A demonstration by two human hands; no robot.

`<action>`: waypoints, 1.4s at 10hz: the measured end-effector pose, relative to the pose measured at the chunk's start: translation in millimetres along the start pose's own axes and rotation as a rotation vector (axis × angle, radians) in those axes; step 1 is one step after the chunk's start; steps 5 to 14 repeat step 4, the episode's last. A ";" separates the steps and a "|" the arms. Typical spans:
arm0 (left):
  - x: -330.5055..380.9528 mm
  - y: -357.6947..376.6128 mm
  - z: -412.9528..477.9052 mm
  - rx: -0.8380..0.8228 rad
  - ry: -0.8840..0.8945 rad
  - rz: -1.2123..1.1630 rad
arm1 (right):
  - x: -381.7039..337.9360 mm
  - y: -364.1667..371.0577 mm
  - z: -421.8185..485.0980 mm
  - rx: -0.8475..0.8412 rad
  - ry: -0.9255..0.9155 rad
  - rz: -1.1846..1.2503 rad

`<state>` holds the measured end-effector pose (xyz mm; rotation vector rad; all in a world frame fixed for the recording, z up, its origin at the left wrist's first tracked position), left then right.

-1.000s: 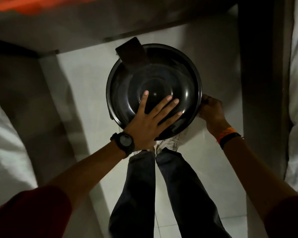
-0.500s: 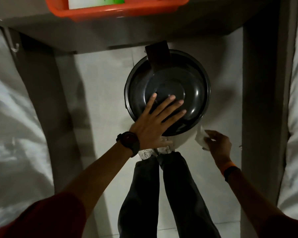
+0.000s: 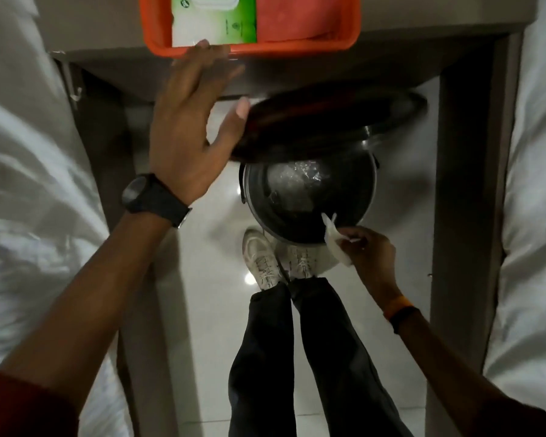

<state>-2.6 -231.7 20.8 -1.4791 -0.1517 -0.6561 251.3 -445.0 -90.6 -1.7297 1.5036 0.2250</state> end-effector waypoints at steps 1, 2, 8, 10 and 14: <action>2.3 -2.2 20.6 0.006 -0.044 -0.045 | -31.9 29.1 45.0 -0.116 -0.067 -0.014; 4.2 -0.3 25.3 -0.014 -0.085 -0.039 | -53.5 40.9 73.9 -0.157 0.013 -0.011; 16.7 -4.6 39.8 0.002 0.026 0.165 | -24.3 -8.7 9.5 0.017 -0.188 -0.306; 16.7 -4.6 39.8 0.002 0.026 0.165 | -24.3 -8.7 9.5 0.017 -0.188 -0.306; 16.7 -4.6 39.8 0.002 0.026 0.165 | -24.3 -8.7 9.5 0.017 -0.188 -0.306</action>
Point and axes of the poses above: each hand's wrist, its own z-axis towards the middle knuckle, its own y-axis out of the palm, x = y × z, the point moved 2 cm from there along z, towards the middle knuckle, and after that the axes turned 10 degrees about z, right-handed, at the moved point
